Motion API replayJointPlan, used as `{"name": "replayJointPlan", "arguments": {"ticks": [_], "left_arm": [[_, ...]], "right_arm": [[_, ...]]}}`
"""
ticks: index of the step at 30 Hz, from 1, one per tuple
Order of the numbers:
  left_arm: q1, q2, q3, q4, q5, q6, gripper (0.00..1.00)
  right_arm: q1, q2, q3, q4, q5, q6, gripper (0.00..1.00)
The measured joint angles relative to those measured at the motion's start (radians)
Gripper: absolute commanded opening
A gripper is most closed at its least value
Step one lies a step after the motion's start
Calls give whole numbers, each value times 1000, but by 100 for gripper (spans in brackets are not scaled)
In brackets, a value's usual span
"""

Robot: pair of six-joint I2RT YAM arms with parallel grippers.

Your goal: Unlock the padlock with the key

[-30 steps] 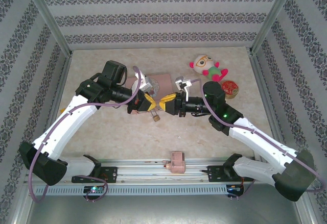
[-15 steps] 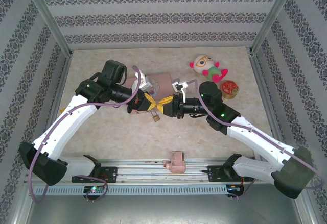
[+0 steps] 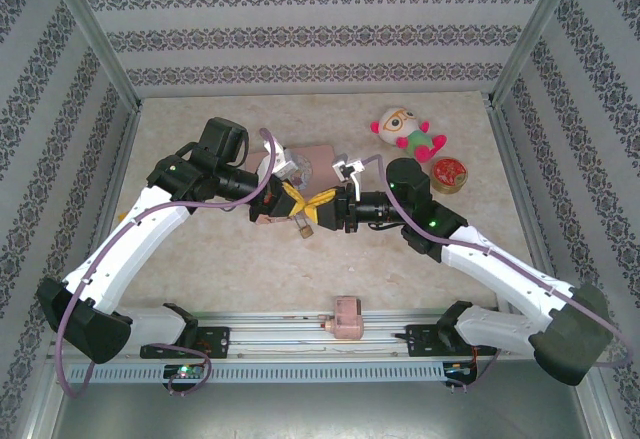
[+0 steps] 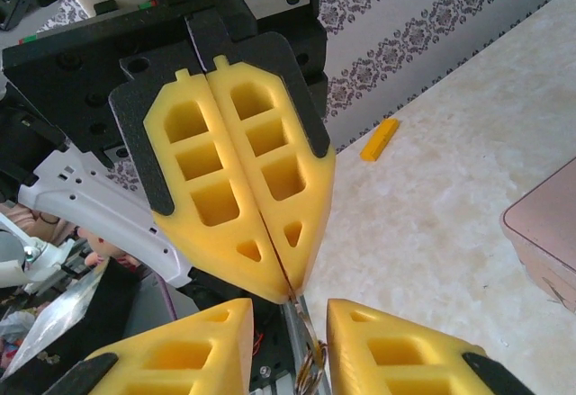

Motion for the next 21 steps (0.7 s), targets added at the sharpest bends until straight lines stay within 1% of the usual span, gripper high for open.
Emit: {"name": "replayJointPlan", "arguments": {"ticks": [7, 9, 14, 21], "left_arm": [[0, 0, 0, 0, -7, -4, 0], [0, 0, 0, 0, -6, -7, 0], [0, 0, 0, 0, -6, -15, 0], [0, -3, 0, 2, -5, -24, 0]], "right_arm": [[0, 2, 0, 0, -3, 0, 23], [0, 2, 0, 0, -3, -2, 20], [-1, 3, 0, -4, -3, -5, 18], [-3, 4, 0, -4, -2, -7, 12]]}}
